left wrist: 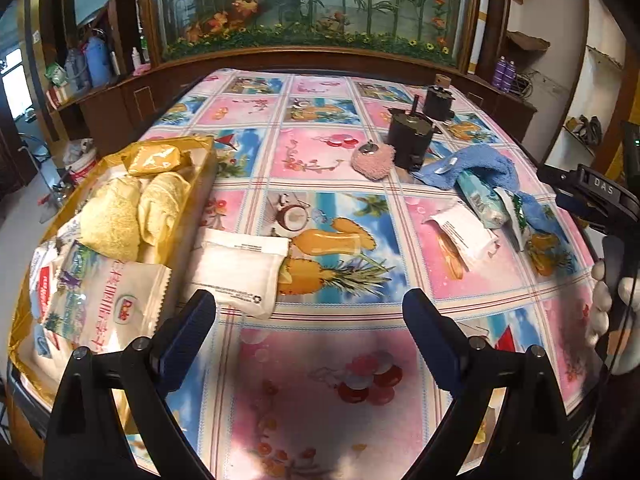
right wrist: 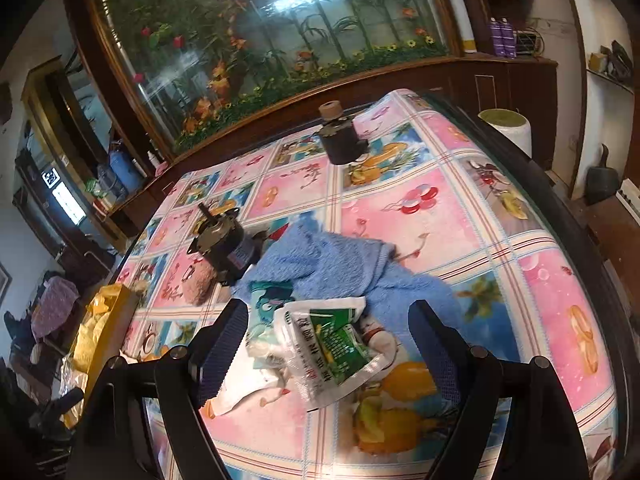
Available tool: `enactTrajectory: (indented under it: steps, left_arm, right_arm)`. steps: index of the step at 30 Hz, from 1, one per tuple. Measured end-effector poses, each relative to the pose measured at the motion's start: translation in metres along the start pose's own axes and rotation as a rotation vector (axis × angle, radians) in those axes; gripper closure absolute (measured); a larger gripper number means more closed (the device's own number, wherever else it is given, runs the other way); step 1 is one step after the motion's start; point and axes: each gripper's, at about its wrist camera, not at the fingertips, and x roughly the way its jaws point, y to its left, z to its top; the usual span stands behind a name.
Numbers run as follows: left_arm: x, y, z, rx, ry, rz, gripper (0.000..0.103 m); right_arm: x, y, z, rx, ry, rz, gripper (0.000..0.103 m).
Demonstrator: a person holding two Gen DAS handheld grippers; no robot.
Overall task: Organize soft objects
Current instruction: 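Grasp the plain white packet with left tool while right tool grasps the green-printed packet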
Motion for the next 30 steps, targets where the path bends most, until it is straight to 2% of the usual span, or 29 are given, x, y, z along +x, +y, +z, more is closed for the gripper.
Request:
enactTrajectory:
  steps: [4, 9, 11, 14, 17, 22, 25, 28, 29, 30]
  left_arm:
    - [0.007, -0.017, 0.007, 0.066, 0.022, -0.109, 0.008]
    - [0.029, -0.063, 0.029, 0.222, 0.033, -0.166, 0.008]
    - [0.044, -0.086, 0.037, 0.306, 0.038, -0.168, 0.008]
    - [0.068, -0.114, 0.045, 0.431, 0.057, -0.174, 0.008]
    - [0.090, -0.134, 0.052, 0.492, 0.086, -0.202, 0.008]
    - [0.118, -0.154, 0.067, 0.546, 0.072, -0.195, 0.008]
    - [0.128, -0.156, 0.075, 0.511, 0.107, -0.246, 0.008]
    - [0.133, -0.154, 0.075, 0.479, 0.134, -0.299, 0.008]
    - [0.134, -0.151, 0.075, 0.467, 0.146, -0.321, 0.009]
    - [0.132, -0.148, 0.075, 0.455, 0.143, -0.343, 0.019]
  right_arm:
    - [-0.002, -0.027, 0.002, -0.013, 0.034, -0.071, 0.018]
    - [-0.004, -0.056, -0.013, -0.042, 0.087, -0.115, 0.018]
    - [0.000, -0.063, -0.013, -0.058, 0.101, -0.133, 0.018]
    - [0.007, -0.061, -0.005, -0.134, 0.116, -0.150, 0.018]
    - [0.014, -0.053, 0.004, -0.224, 0.130, -0.161, 0.018]
    - [0.020, -0.046, 0.021, -0.220, 0.140, -0.067, 0.018]
    - [0.025, -0.038, 0.024, -0.210, 0.163, 0.009, 0.018]
    - [0.033, -0.025, 0.016, -0.225, 0.221, 0.100, 0.018]
    - [0.037, -0.019, 0.012, -0.236, 0.239, 0.115, 0.018]
    - [0.041, -0.014, 0.009, -0.247, 0.250, 0.121, 0.018]
